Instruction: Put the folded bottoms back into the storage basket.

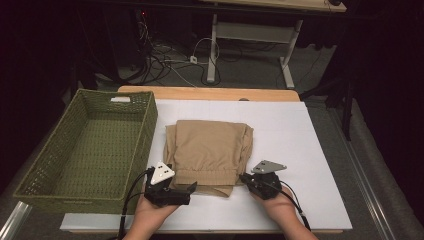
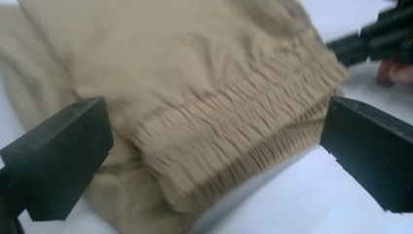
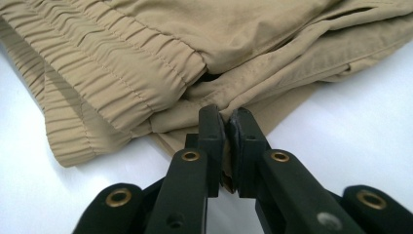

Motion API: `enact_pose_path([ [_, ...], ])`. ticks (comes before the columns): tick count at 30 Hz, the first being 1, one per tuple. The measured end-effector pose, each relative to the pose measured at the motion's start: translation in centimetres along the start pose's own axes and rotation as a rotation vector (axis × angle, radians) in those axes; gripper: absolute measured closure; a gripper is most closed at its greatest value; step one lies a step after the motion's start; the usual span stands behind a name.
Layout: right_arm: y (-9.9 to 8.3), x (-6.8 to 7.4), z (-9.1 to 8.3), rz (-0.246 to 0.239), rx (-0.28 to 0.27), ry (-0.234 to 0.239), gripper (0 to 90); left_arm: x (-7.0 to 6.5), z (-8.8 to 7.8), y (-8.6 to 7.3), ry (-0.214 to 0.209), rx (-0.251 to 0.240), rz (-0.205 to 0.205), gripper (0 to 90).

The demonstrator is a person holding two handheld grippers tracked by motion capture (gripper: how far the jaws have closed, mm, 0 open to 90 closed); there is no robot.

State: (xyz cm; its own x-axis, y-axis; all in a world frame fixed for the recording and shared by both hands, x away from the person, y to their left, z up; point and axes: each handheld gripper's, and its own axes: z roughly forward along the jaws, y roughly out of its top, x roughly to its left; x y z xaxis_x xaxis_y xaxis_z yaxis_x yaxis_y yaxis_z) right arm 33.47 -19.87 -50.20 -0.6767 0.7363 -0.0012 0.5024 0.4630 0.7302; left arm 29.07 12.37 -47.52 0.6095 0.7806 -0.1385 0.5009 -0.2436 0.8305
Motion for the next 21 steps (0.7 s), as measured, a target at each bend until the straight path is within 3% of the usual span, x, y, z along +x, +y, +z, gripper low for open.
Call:
enact_pose_path([
  [3, -0.9, -0.5, -1.2, 0.018, -0.011, 0.004, 86.2, -0.4, -0.5, 0.7, -0.004, 0.017, 0.003, 0.0],
  [5, -1.6, -0.7, -1.9, 0.014, -0.008, 0.003, 86.2, -0.5, -0.8, 0.8, 0.026, 0.06, 0.008, 5.4],
  [8, -2.5, -0.9, -3.1, 0.02, -0.011, 0.005, 86.1, -0.3, -1.3, 0.5, 0.035, 0.083, -0.02, 31.2],
  [9, -2.8, -0.9, -3.5, 0.021, -0.012, 0.008, 86.1, -0.3, -1.8, -0.4, 0.034, 0.115, -0.036, 39.9],
  [10, -3.1, -1.0, -3.7, 0.02, -0.012, 0.012, 86.0, -0.3, -1.8, -0.4, 0.034, 0.115, -0.036, 46.2],
  [11, -3.3, -1.0, -3.9, 0.022, -0.014, 0.013, 86.0, -0.5, -1.8, -1.4, 0.075, 0.162, -0.001, 52.9],
  [12, -3.5, -1.0, -4.0, 0.021, -0.019, 0.015, 85.9, -0.4, -1.8, -2.0, 0.073, 0.174, -0.006, 57.6],
  [16, -3.9, -0.9, -4.0, 0.018, -0.032, 0.011, 85.8, -0.1, -0.5, -3.5, 0.006, 0.234, -0.07, 57.7],
  [21, -4.0, -0.9, -3.9, 0.025, -0.034, 0.013, 85.7, -0.6, 0.8, -3.2, 0.01, 0.259, -0.02, 56.3],
])
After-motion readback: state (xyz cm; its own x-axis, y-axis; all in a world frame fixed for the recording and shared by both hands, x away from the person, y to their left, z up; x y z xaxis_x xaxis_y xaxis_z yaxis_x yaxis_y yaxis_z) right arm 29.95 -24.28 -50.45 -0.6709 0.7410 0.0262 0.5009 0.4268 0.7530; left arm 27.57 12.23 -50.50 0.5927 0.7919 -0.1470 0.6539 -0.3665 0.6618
